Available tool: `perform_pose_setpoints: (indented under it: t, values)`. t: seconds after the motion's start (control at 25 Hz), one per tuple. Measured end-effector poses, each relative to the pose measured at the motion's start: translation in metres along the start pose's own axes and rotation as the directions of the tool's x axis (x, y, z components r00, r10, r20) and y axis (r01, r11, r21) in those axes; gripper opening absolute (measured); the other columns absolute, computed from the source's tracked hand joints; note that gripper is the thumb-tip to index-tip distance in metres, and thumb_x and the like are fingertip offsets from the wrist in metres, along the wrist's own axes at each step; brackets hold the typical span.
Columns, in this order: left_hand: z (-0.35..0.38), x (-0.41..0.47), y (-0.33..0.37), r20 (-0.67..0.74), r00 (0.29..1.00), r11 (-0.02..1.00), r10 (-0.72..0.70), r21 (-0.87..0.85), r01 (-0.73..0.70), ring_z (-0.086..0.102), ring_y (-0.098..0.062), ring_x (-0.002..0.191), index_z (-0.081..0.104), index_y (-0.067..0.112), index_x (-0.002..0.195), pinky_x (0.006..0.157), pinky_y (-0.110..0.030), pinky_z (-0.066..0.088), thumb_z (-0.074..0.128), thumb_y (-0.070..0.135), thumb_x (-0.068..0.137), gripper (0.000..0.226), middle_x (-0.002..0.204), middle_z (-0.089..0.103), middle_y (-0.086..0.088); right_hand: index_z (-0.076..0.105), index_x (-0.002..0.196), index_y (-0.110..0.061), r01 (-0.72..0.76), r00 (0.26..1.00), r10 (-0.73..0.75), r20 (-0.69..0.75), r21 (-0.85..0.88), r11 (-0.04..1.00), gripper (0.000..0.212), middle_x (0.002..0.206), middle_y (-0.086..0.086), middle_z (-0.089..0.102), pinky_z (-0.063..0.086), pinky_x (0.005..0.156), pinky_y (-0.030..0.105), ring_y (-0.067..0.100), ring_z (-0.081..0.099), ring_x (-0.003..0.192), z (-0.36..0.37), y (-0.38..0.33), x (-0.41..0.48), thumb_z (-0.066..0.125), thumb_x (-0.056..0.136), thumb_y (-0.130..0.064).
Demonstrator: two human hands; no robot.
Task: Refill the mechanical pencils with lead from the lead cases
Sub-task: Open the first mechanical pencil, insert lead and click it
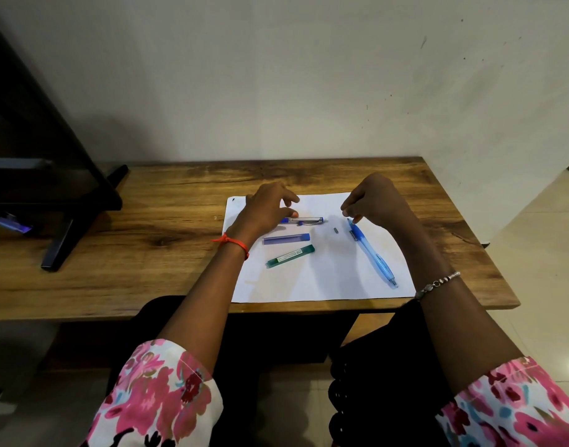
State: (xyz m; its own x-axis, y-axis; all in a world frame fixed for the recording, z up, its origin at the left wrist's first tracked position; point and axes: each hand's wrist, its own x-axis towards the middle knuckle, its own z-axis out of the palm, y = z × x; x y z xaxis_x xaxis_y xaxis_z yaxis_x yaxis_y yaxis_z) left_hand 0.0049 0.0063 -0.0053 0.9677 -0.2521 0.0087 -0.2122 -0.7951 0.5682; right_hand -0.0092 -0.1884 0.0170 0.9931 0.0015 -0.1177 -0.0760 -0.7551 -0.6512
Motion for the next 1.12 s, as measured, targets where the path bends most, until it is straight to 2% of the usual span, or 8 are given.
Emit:
perform_pose_setpoints:
  t: [0.08, 0.16, 0.28, 0.4, 0.52, 0.72, 0.92, 1.12]
  values:
    - [-0.01, -0.003, 0.0, -0.02, 1.0, 0.999, 0.016, -0.04, -0.017, 0.055, -0.015, 0.086, 0.069, 0.007, 0.103, 0.072, -0.021, 0.044, 0.069, 0.011, 0.081, 0.023, 0.097, 0.064, -0.007, 0.072, 0.095, 0.005, 0.016, 1.0, -0.016, 0.002, 0.007, 1.0, 0.017, 0.084, 0.015, 0.069, 0.04, 0.041, 0.009, 0.009, 0.055, 0.052, -0.001, -0.002, -0.001, 0.067, 0.079, 0.003]
    - [-0.019, -0.008, 0.002, 0.011, 0.999, 0.998, 0.035, -0.046, -0.035, 0.053, 0.0, 0.065, 0.072, 0.004, 0.092, 0.053, -0.003, 0.035, 0.069, 0.009, 0.079, 0.014, 0.08, 0.062, -0.002, 0.073, 0.094, 0.003, 0.05, 0.998, -0.05, 0.023, 0.012, 0.999, 0.017, 0.073, 0.01, 0.067, 0.037, 0.038, 0.009, 0.006, 0.054, 0.046, -0.001, -0.004, -0.003, 0.07, 0.077, 0.001]
    - [-0.027, -0.017, 0.003, 0.141, 0.989, 0.998, 0.044, -0.048, -0.038, 0.051, 0.005, 0.047, 0.074, 0.002, 0.083, 0.044, -0.002, 0.034, 0.072, 0.01, 0.075, 0.011, 0.063, 0.061, 0.003, 0.074, 0.09, 0.001, 0.108, 0.991, -0.108, 0.083, 0.004, 0.994, 0.016, 0.062, 0.001, 0.061, 0.033, 0.037, 0.005, 0.005, 0.053, 0.046, 0.001, -0.008, -0.006, 0.073, 0.074, 0.001]
    - [-0.026, -0.022, 0.007, 0.321, 0.947, 0.999, 0.021, 0.038, -0.035, 0.051, -0.004, 0.049, 0.076, 0.007, 0.08, 0.046, -0.009, 0.037, 0.076, 0.018, 0.072, 0.014, 0.059, 0.063, 0.0, 0.074, 0.089, 0.002, 0.141, 0.983, -0.139, 0.123, -0.005, 0.99, 0.016, 0.06, -0.003, 0.06, 0.033, 0.039, 0.003, 0.003, 0.053, 0.047, 0.004, -0.011, -0.008, 0.073, 0.073, 0.003]
    - [-0.018, -0.021, 0.013, 0.416, 0.909, 0.983, 0.007, 0.165, -0.083, 0.055, -0.012, 0.059, 0.075, 0.011, 0.077, 0.054, -0.021, 0.04, 0.08, 0.031, 0.066, 0.023, 0.069, 0.069, -0.006, 0.074, 0.09, 0.001, 0.137, 0.984, -0.134, 0.121, -0.023, 0.99, 0.016, 0.069, 0.002, 0.064, 0.033, 0.04, 0.002, 0.007, 0.051, 0.054, 0.004, -0.009, -0.006, 0.074, 0.073, 0.001]
    - [-0.008, -0.024, 0.018, 0.364, 0.932, 0.909, 0.002, 0.387, -0.153, 0.056, -0.017, 0.077, 0.068, 0.016, 0.077, 0.052, -0.022, 0.034, 0.079, 0.044, 0.063, 0.034, 0.076, 0.058, 0.002, 0.074, 0.091, 0.001, 0.135, 0.984, -0.129, 0.126, -0.041, 0.99, 0.018, 0.076, 0.006, 0.066, 0.034, 0.04, 0.002, 0.009, 0.052, 0.058, 0.005, -0.006, -0.002, 0.075, 0.074, -0.003]
    - [-0.008, -0.021, 0.017, 0.374, 0.928, 0.944, 0.006, 0.303, -0.128, 0.058, -0.018, 0.072, 0.073, 0.012, 0.08, 0.054, -0.024, 0.036, 0.078, 0.04, 0.066, 0.032, 0.074, 0.065, 0.0, 0.075, 0.09, -0.003, 0.15, 0.978, -0.146, 0.15, -0.013, 0.989, 0.015, 0.08, 0.012, 0.071, 0.043, 0.05, 0.015, 0.01, 0.056, 0.059, 0.003, -0.006, -0.002, 0.074, 0.076, -0.008]
    - [-0.009, -0.018, 0.025, 0.159, 0.985, 0.964, 0.062, 0.247, -0.1, 0.048, -0.012, 0.064, 0.07, 0.019, 0.072, 0.049, -0.023, 0.029, 0.075, 0.042, 0.067, 0.024, 0.062, 0.053, 0.009, 0.072, 0.09, 0.004, 0.03, 0.951, -0.094, 0.296, 0.211, 0.977, 0.019, 0.074, 0.01, 0.071, 0.05, 0.048, 0.017, 0.011, 0.065, 0.054, 0.002, -0.01, -0.006, 0.07, 0.081, -0.013]
